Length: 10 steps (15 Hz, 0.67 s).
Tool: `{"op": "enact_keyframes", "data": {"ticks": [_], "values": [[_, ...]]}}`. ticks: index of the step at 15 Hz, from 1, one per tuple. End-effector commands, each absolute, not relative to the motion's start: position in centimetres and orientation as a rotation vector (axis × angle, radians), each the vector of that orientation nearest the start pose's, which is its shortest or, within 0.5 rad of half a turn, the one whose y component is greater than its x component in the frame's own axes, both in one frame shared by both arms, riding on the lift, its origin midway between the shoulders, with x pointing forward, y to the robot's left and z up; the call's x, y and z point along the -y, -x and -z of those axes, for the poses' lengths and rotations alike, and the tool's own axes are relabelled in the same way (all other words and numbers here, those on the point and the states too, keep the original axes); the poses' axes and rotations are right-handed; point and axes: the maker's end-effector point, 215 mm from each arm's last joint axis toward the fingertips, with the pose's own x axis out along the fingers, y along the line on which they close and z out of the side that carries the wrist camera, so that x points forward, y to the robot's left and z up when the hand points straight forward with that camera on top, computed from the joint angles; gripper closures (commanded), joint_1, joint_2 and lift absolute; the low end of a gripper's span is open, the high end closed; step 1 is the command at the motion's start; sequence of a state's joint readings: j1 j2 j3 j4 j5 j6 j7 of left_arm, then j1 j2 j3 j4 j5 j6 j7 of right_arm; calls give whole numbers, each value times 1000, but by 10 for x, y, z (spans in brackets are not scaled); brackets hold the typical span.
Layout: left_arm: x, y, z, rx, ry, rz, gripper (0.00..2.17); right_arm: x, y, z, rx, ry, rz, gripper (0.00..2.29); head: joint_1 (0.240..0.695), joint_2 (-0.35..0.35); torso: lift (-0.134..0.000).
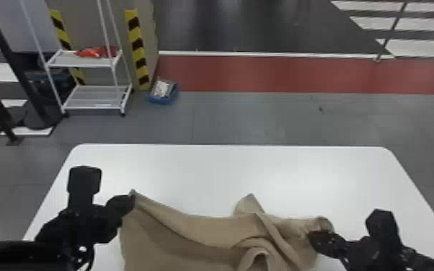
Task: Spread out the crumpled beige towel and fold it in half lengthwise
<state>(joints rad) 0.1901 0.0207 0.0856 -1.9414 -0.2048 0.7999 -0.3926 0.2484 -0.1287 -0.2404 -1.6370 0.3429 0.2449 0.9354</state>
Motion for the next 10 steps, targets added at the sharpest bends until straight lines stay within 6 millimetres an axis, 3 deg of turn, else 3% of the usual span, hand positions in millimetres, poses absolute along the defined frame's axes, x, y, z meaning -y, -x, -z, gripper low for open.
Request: {"op": "enact_keyframes", "data": {"ticks": [1, 3, 7, 10], "values": [[-241, -477, 479, -653, -66, 196, 1717, 266, -407, 547, -657, 271, -657, 586, 695, -21, 0], [-244, -476, 480, -655, -66, 192, 1717, 267, -409, 540, -635, 286, -671, 329, 695, -28, 0], [-245, -474, 481, -657, -65, 192, 1717, 306, -427, 511, -551, 234, -594, 299, 695, -40, 0], [-242, -474, 481, -657, -65, 196, 1717, 341, -448, 528, -585, 175, -527, 306, 695, -86, 0]]}}
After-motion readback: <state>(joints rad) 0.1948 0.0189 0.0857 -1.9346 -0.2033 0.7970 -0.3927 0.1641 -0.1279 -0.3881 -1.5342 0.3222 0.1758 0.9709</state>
